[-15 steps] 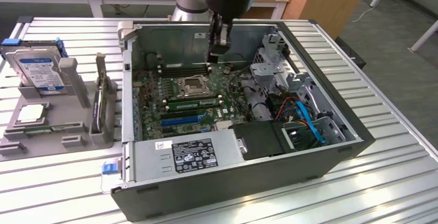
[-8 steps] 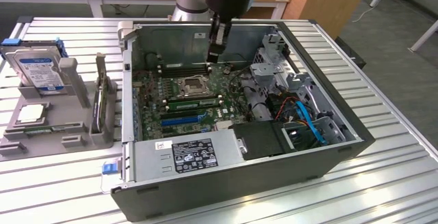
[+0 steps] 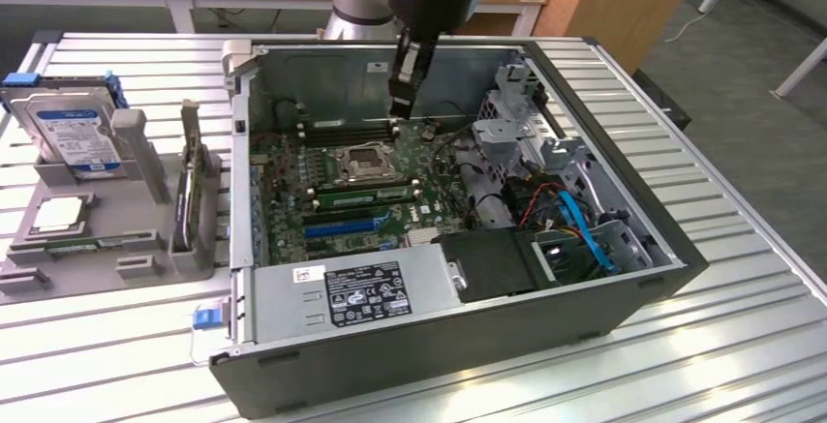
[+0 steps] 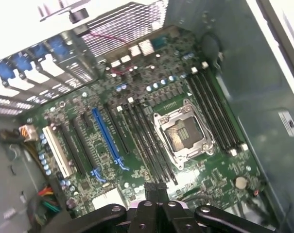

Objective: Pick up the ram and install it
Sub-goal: 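Press down the ram until it locks into place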

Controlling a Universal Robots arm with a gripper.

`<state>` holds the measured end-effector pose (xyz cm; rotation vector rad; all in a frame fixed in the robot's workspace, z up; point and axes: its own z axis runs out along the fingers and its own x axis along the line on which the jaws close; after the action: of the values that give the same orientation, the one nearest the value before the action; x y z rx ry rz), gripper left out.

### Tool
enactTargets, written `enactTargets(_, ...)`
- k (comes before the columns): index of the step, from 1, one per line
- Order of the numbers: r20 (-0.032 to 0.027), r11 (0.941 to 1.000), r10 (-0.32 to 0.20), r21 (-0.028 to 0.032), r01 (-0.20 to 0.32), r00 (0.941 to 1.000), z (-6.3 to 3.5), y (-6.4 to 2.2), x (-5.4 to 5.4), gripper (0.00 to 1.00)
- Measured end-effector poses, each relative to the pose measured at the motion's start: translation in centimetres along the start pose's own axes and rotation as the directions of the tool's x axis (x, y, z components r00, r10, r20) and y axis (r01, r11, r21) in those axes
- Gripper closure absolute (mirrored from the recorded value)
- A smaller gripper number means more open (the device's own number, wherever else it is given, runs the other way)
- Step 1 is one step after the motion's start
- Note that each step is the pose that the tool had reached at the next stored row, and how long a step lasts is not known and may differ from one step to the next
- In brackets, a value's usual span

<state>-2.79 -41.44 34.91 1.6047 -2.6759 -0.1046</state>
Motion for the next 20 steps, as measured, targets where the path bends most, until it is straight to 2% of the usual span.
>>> enactTargets(5, 0.0062, 0.9960, 0.089, 0.0013, -0.089, 0.9960, 0.01, 0.00, 0.00, 0.89)
enactTargets(10, 0.0125, 0.9838, 0.179, 0.0021, -0.179, 0.9837, 0.02, 0.00, 0.00, 0.89)
enactTargets(15, 0.0188, 0.9635, 0.268, 0.0022, -0.268, 0.9633, 0.03, 0.00, 0.00, 0.89)
enactTargets(20, 0.0252, 0.9350, 0.354, 0.0019, -0.355, 0.9347, 0.04, 0.00, 0.00, 0.89)
